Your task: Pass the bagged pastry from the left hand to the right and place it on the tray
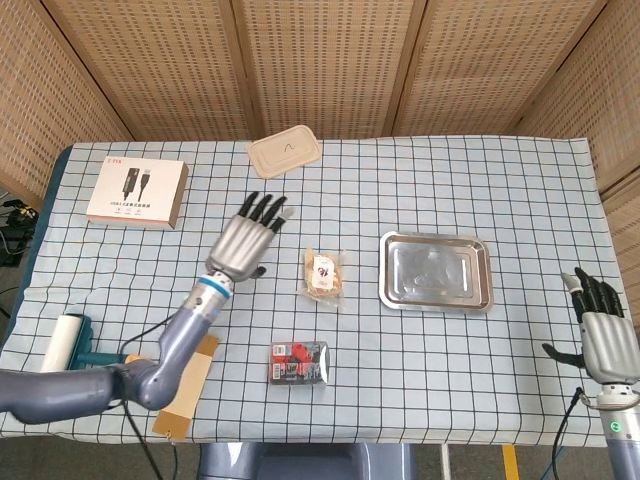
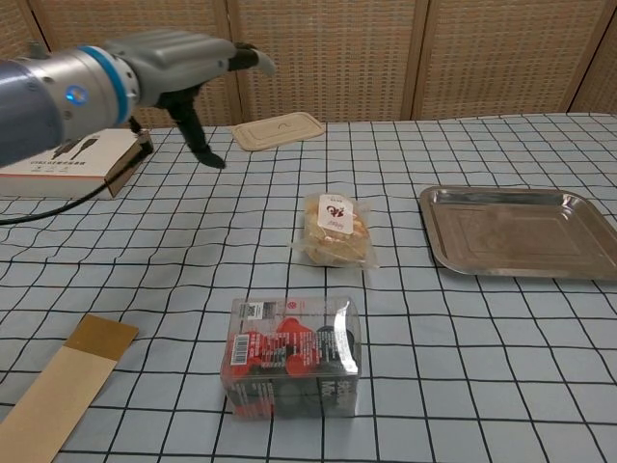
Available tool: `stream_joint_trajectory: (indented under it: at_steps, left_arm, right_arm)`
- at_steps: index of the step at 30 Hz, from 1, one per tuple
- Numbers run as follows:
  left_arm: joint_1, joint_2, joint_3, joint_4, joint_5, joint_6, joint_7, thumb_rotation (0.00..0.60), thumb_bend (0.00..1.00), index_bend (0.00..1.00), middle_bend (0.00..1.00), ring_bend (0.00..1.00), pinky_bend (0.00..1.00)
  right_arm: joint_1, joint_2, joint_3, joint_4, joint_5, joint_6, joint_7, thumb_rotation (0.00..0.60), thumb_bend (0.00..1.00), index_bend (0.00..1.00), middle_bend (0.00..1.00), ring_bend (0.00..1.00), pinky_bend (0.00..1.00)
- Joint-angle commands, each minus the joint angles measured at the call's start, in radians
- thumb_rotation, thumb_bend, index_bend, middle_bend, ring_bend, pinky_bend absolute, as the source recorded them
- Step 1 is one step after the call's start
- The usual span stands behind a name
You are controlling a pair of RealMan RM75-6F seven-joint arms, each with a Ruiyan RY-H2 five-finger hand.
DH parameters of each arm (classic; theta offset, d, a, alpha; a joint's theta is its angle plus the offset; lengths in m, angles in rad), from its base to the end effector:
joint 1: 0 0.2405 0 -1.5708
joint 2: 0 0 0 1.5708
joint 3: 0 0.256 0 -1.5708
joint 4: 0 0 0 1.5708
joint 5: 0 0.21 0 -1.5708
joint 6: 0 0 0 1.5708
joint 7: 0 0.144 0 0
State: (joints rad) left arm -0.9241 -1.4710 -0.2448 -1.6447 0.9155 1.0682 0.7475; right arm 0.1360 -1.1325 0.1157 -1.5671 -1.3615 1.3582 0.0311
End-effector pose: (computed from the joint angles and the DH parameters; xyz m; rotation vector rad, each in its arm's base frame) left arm -0.0697 0.3678 0.0213 -1.8667 -0.5907 -0.8809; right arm -0.3281 -0.2109 0.1602 1.3125 -0.9837 0.8562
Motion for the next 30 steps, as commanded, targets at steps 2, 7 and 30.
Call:
stream_joint_trajectory:
  at_steps: [2, 7, 30]
  left_arm:
    - [0.163, 0.176, 0.107, -0.147, 0.121, 0.135, -0.092, 0.600, 0.00, 0.00, 0.00, 0.00, 0.00]
    - [0.330, 0.280, 0.232, -0.191, 0.230, 0.260, -0.191, 0.600, 0.00, 0.00, 0.00, 0.00, 0.00]
    - [0.648, 0.299, 0.323, -0.046, 0.462, 0.469, -0.507, 0.600, 0.00, 0.00, 0.00, 0.00, 0.00]
  right_arm:
    - [0.005, -0.013, -0.006, -0.004, -0.010, 0.000, -0.024, 0.600, 0.14, 0.00, 0.00, 0.00, 0.00]
    - [0.015, -0.038, -0.018, -0.009, -0.035, 0.002, -0.081, 0.600, 0.14, 0.00, 0.00, 0.00, 0.00]
    - [0.429, -0.273, 0.138, -0.198, 0.173, -0.392, -0.465, 0.600, 0.13, 0.00, 0.00, 0.00, 0.00]
